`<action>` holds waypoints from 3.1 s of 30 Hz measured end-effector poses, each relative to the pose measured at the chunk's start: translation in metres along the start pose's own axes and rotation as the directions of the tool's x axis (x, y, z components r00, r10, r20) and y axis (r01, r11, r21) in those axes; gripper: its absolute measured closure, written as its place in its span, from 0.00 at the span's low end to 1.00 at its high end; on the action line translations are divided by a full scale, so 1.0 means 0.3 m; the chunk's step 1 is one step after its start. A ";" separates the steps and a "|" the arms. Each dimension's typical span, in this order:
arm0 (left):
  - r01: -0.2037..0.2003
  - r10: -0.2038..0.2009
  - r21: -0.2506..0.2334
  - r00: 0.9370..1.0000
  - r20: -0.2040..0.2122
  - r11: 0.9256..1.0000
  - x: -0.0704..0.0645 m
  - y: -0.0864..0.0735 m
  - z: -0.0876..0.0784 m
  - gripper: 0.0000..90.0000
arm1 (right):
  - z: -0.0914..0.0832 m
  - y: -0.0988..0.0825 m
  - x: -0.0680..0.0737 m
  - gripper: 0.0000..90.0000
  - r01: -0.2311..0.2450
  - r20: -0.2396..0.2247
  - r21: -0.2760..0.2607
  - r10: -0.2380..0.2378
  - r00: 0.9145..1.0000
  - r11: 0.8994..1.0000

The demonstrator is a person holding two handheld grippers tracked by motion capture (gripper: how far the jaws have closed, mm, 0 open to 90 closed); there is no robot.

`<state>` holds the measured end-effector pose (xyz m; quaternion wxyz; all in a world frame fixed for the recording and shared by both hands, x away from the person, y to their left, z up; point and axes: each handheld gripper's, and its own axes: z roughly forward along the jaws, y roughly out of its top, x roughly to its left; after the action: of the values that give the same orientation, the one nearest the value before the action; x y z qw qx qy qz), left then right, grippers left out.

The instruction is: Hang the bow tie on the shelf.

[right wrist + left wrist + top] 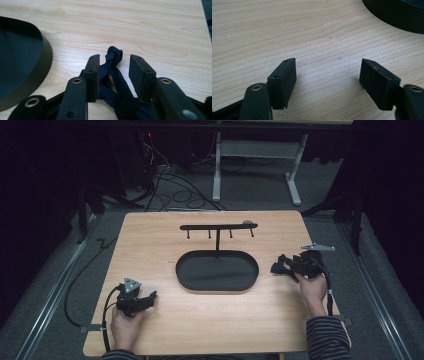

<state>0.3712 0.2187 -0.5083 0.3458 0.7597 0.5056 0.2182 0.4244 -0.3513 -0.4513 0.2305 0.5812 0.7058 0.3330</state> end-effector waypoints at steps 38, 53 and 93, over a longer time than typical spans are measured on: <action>0.000 0.000 0.001 1.000 -0.001 1.000 0.000 0.000 0.000 0.34 | 0.084 -0.022 -0.013 1.00 -0.001 0.029 0.082 -0.002 1.000 0.997; 0.000 0.000 0.000 1.000 0.000 1.000 0.000 0.000 0.000 0.34 | 0.023 -0.007 0.000 1.00 0.021 0.005 0.018 -0.021 1.000 1.000; -0.007 0.007 0.003 1.000 0.006 1.000 -0.002 0.001 0.000 0.34 | -0.183 0.002 0.066 1.00 0.076 -0.074 -0.180 -0.091 0.993 0.981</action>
<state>0.3710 0.2180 -0.5081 0.3455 0.7625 0.5024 0.2163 0.3813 -0.3430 -0.4129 0.2660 0.5143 0.7061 0.4077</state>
